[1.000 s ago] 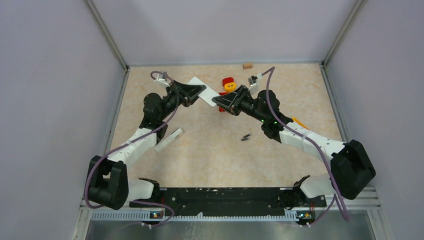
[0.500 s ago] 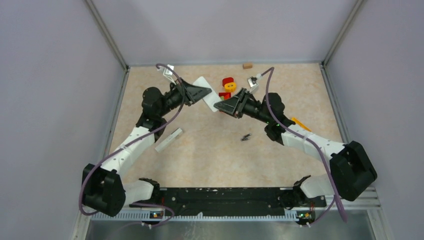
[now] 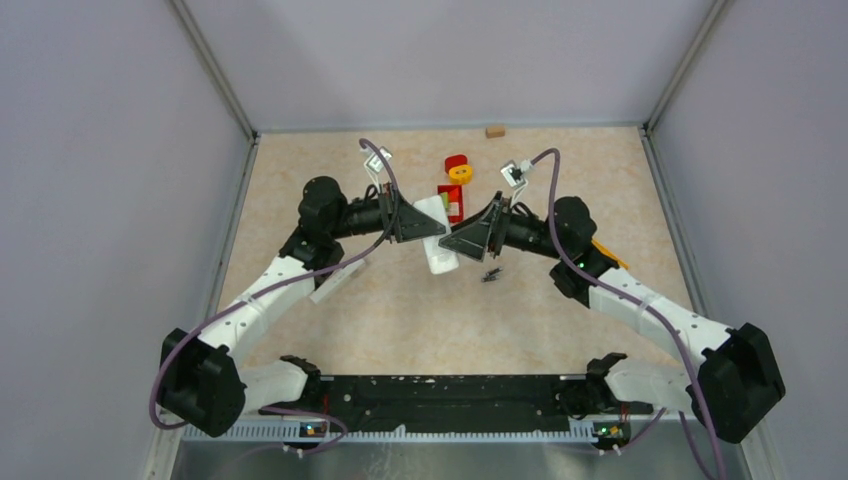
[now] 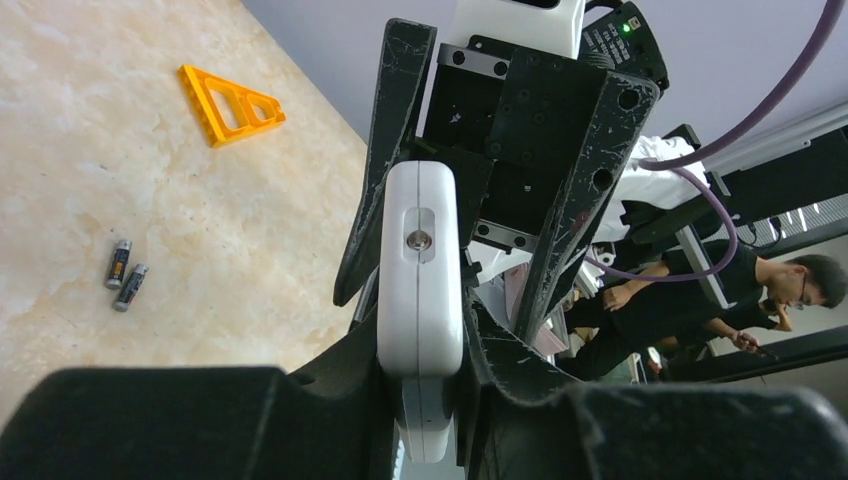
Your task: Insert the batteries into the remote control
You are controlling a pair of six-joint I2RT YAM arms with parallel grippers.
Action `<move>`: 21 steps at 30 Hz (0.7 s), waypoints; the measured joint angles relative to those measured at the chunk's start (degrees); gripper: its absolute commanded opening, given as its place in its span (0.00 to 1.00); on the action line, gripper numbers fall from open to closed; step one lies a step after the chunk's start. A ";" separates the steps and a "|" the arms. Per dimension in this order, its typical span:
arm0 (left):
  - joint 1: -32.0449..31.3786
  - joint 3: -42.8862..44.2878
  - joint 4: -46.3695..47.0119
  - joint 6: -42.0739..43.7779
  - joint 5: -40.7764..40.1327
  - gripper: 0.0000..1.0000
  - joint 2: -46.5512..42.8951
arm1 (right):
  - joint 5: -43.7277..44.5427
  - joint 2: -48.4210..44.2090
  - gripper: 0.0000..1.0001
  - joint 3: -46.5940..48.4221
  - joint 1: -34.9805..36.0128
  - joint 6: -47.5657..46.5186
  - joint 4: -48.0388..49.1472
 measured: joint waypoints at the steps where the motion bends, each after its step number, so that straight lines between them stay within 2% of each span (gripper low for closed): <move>1: 0.02 0.00 0.00 -0.04 0.24 0.00 0.00 | -0.63 -0.09 0.69 0.00 0.00 -0.55 -0.13; 5: 0.11 0.00 0.04 -0.20 1.64 0.00 0.00 | -4.15 -0.11 0.68 0.00 0.00 -2.82 -1.57; 11: 0.22 0.00 1.38 -0.26 5.11 0.00 0.00 | -9.68 0.79 0.53 0.42 0.02 -6.80 -4.61; 19: 0.76 0.00 1.95 0.04 6.80 0.03 0.02 | -13.81 4.92 0.21 6.32 1.68 -11.02 -8.46; 21: 1.07 0.00 2.21 1.05 7.19 0.07 0.00 | -14.64 5.92 0.05 6.88 1.66 -10.60 -8.68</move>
